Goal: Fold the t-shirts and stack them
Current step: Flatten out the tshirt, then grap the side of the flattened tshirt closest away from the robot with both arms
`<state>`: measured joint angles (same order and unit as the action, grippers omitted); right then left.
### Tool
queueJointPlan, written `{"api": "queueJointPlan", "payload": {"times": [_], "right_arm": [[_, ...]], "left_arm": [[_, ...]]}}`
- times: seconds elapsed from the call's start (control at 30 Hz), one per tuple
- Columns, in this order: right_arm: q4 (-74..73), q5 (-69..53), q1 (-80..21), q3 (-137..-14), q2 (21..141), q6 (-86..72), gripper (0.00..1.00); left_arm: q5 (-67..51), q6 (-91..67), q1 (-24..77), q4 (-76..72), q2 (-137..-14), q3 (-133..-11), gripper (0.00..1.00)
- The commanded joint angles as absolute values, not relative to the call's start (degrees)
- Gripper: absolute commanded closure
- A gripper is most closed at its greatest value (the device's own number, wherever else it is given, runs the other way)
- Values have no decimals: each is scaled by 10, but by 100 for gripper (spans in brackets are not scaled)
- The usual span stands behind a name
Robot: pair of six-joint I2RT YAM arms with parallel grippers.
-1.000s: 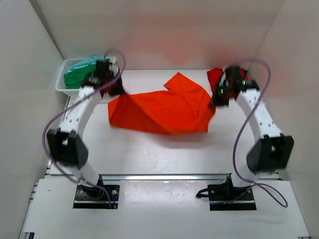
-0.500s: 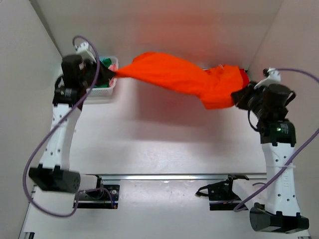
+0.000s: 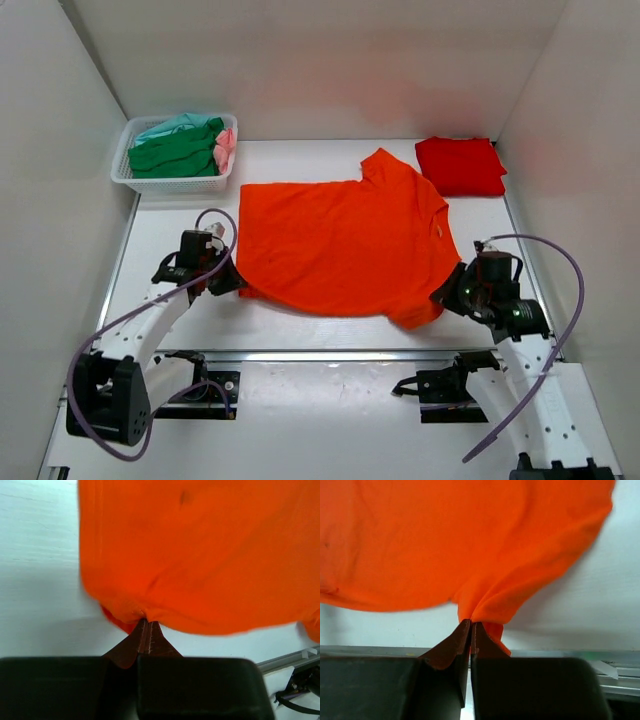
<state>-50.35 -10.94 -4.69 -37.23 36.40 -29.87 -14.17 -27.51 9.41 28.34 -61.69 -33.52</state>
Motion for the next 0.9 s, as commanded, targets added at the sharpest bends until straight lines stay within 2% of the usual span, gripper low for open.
{"api": "queueJointPlan", "payload": {"times": [0.0,0.17,0.43,0.7,0.87], "right_arm": [[-517,-139,-21,-347,341,-316,100],[-513,-148,-5,-326,356,-296,100],[-485,-130,-52,-351,415,-301,100],[-412,-136,-44,-428,546,-241,100],[-381,-128,-35,-485,624,-211,100]], "left_arm": [[-118,-275,93,251,-572,-337,100],[-112,-270,94,258,-564,-316,100],[-84,-279,98,272,-537,-306,100],[-5,-301,62,264,-484,-298,100],[-10,-301,63,247,-512,-293,100]]}}
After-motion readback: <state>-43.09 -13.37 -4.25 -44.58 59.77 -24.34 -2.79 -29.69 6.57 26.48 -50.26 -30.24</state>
